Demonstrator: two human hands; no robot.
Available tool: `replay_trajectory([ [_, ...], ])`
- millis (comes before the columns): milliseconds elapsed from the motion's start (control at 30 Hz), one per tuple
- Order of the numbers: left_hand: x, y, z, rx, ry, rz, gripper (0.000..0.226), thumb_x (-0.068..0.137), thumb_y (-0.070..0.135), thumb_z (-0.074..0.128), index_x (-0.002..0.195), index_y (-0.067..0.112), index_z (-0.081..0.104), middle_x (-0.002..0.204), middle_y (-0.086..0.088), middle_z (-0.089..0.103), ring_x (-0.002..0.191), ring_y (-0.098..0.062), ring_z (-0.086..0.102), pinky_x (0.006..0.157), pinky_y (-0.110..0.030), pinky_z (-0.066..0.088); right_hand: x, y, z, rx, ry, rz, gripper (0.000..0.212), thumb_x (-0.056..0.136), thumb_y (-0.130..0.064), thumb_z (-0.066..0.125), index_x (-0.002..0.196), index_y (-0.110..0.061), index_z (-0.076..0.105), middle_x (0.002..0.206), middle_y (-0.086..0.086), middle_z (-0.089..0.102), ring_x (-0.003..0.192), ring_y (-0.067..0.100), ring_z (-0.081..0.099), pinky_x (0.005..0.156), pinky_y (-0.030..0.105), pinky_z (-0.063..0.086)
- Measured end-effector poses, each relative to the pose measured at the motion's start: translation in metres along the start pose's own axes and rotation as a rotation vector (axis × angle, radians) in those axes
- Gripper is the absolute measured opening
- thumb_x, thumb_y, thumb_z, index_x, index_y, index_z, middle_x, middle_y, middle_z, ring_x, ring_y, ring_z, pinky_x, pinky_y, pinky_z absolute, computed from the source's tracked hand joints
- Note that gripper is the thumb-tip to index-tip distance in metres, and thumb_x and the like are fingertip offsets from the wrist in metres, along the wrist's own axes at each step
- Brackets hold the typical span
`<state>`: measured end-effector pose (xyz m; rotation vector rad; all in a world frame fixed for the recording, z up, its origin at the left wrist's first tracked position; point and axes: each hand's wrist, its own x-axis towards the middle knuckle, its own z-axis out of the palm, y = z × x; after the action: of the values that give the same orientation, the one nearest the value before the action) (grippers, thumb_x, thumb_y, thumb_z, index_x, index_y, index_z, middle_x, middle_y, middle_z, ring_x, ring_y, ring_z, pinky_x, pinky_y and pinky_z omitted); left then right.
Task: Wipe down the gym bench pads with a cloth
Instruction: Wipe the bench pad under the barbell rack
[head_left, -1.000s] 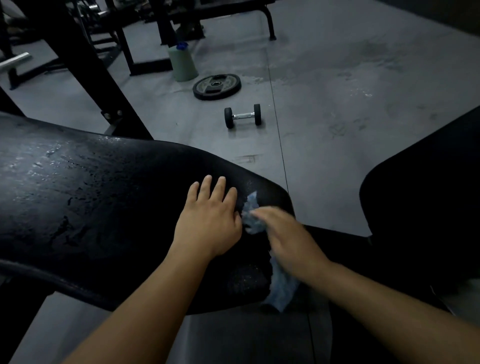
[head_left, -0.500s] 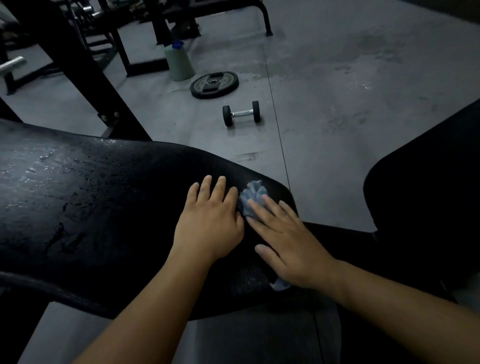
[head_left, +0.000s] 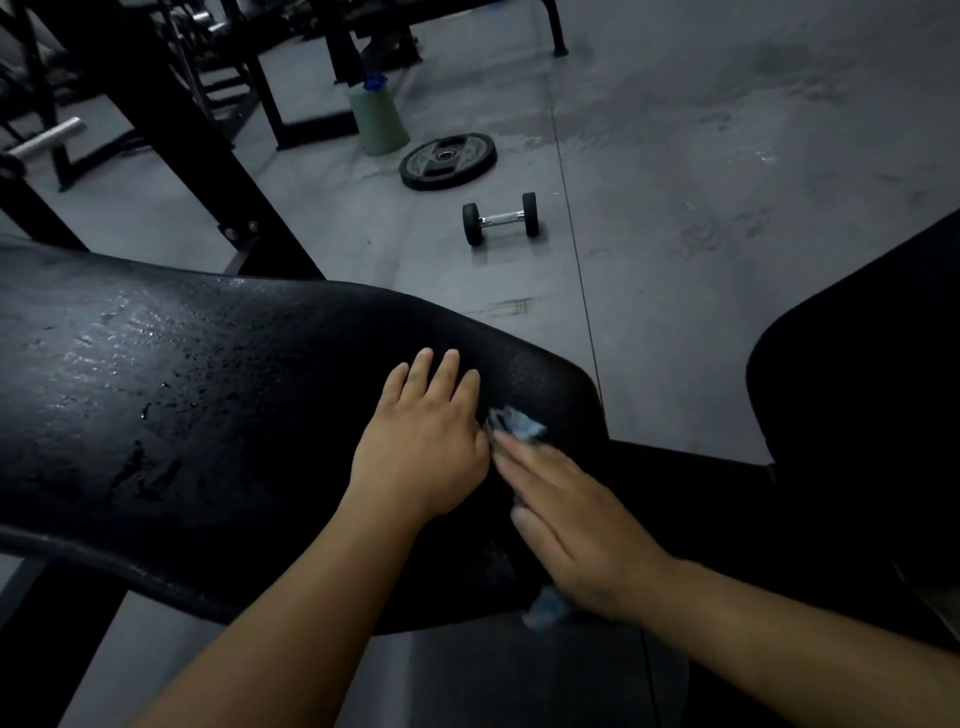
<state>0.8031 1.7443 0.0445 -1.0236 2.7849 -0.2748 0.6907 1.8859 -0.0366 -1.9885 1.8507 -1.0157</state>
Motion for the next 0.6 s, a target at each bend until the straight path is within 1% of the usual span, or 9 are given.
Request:
replay_trajectory([
  [100,0.002,-0.003,-0.004,-0.013,-0.029,0.034,0.065,0.099,0.041,0.019,0.159,0.017,0.012,0.168,-0.008,0.002,0.154,-0.028,-0.003,0.125,-0.042,0.001,0.014,0.033,-0.016,-0.109,-0.008,-0.015,0.053,0.098,-0.027,0.036,0.148,-0.012,0.044,0.156,0.003,0.038,0.145,0.014,0.031,0.121,0.032,0.016],
  [167,0.004,-0.011,-0.010,-0.011,-0.071,0.068,0.063,0.103,0.041,0.028,0.160,0.019,0.012,0.168,-0.005,0.001,0.154,-0.025,-0.003,0.125,-0.040,0.001,0.067,0.056,-0.022,-0.107,0.089,0.171,0.053,0.099,-0.028,0.033,0.149,-0.010,0.042,0.158,0.007,0.036,0.146,0.022,0.031,0.120,0.034,0.020],
  [233,0.001,-0.026,-0.013,0.039,-0.060,0.073,0.065,0.102,0.049,0.026,0.160,0.020,0.015,0.168,-0.002,0.004,0.154,-0.021,-0.002,0.125,-0.040,0.002,0.102,0.049,-0.015,-0.091,0.117,0.349,0.049,0.102,-0.023,0.037,0.148,-0.006,0.042,0.159,0.011,0.033,0.146,0.029,0.030,0.121,0.037,0.020],
  [267,-0.003,-0.033,-0.013,0.066,-0.035,0.061,0.068,0.100,0.053,0.019,0.160,0.021,0.016,0.168,0.000,0.006,0.155,-0.020,-0.001,0.125,-0.040,0.002,0.102,0.033,-0.007,-0.112,0.126,0.317,0.048,0.101,-0.021,0.039,0.144,-0.002,0.045,0.157,0.015,0.036,0.144,0.033,0.033,0.120,0.038,0.020],
  [300,-0.007,-0.039,-0.012,0.079,-0.014,0.048,0.073,0.095,0.056,0.010,0.160,0.022,0.017,0.168,0.001,0.007,0.155,-0.019,0.000,0.125,-0.040,0.002,0.089,0.014,0.002,-0.117,0.120,0.204,0.048,0.099,-0.021,0.041,0.140,0.002,0.050,0.152,0.019,0.041,0.141,0.036,0.038,0.119,0.038,0.020],
  [367,-0.014,-0.042,-0.011,0.064,-0.004,0.047,0.082,0.087,0.053,-0.002,0.160,0.021,0.017,0.168,0.002,0.007,0.154,-0.017,0.001,0.124,-0.039,0.001,0.045,-0.015,0.010,-0.078,0.031,-0.050,0.052,0.096,-0.024,0.042,0.142,0.001,0.049,0.151,0.016,0.045,0.140,0.030,0.040,0.119,0.032,0.019],
  [433,-0.014,-0.041,-0.010,0.040,0.003,0.052,0.083,0.085,0.049,-0.003,0.160,0.020,0.017,0.168,0.001,0.007,0.154,-0.017,0.002,0.124,-0.039,0.002,0.030,-0.010,-0.001,-0.015,-0.030,-0.141,0.054,0.094,-0.017,0.043,0.147,-0.006,0.044,0.154,0.009,0.041,0.143,0.019,0.035,0.120,0.025,0.019],
  [533,-0.012,-0.041,-0.010,0.017,0.021,0.056,0.079,0.087,0.048,0.001,0.159,0.020,0.020,0.167,0.001,0.010,0.154,-0.017,0.004,0.125,-0.040,0.004,0.059,0.007,-0.020,0.154,0.113,0.027,0.057,0.085,0.002,0.043,0.140,-0.009,0.052,0.144,0.004,0.048,0.134,0.013,0.043,0.113,0.015,0.026],
  [600,-0.013,-0.041,-0.010,0.001,0.041,0.052,0.078,0.087,0.047,0.005,0.158,0.020,0.025,0.167,-0.001,0.016,0.154,-0.018,0.009,0.125,-0.040,0.007,0.085,0.004,-0.030,0.287,0.211,0.166,0.049,0.088,0.006,0.042,0.132,-0.014,0.055,0.131,-0.002,0.051,0.122,0.006,0.048,0.104,0.010,0.032],
])
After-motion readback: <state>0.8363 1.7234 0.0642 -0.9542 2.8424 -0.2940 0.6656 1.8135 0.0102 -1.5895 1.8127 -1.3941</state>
